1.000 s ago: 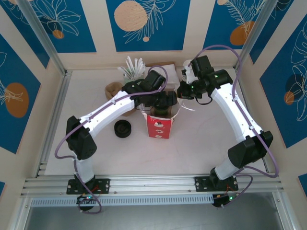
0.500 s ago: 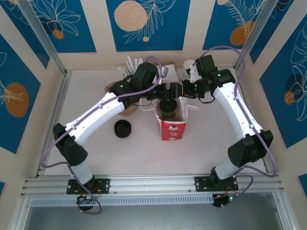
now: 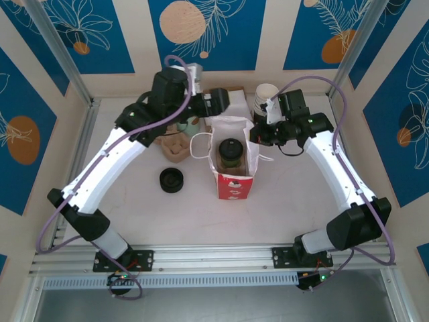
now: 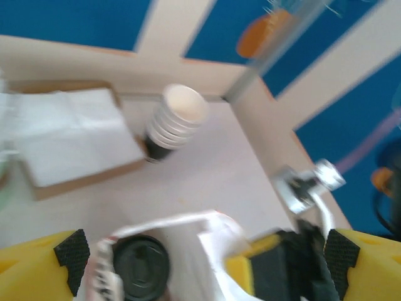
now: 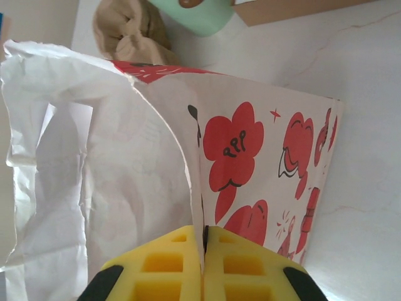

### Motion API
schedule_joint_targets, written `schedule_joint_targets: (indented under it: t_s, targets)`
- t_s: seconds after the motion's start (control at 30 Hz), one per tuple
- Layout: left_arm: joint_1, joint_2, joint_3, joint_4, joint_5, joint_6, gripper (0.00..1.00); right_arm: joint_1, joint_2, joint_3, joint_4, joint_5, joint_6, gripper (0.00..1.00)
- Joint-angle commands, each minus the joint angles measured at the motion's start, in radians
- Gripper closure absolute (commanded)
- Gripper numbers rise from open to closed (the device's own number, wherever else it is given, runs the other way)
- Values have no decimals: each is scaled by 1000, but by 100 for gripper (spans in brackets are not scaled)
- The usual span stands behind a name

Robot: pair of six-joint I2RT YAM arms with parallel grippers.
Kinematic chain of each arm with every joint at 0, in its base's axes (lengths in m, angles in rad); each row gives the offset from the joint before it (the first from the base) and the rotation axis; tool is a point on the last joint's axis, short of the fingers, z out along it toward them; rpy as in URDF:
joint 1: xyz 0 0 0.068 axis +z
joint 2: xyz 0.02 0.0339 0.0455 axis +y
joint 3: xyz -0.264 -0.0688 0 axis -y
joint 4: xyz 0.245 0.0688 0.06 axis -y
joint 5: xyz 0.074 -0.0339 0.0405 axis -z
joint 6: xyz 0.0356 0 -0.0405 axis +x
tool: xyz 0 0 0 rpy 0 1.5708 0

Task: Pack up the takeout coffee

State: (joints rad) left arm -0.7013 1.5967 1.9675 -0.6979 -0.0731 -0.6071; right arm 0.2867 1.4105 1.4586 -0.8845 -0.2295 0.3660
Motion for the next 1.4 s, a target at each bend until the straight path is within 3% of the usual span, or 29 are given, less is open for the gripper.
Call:
schedule_joint_targets:
  t_s: [0.0, 0.27, 0.73, 0.97, 1.1, 1.27, 1.37]
  targets:
    - [61, -22, -11, -106, -171, -52, 3, -6, -33, -30, 69, -86, 18, 95]
    - [150, -35, -78, -33, -238, 22, 2, -5, -18, -61, 131, -147, 83, 92]
    - [273, 118, -44, 40, -165, 118, 2, -12, 16, -148, 223, -118, 246, 96]
    - [303, 145, -104, 132, -149, 193, 1, 36, 35, -202, 294, -103, 254, 90]
    - [308, 147, -123, 154, -142, 232, 0, 58, 22, -227, 341, -111, 238, 78]
    - [313, 133, -130, 157, -124, 282, 0, 54, -42, -278, 397, -41, 176, 49]
    - [320, 117, -129, 145, -132, 300, 0, 40, -68, -276, 398, -24, 118, 41]
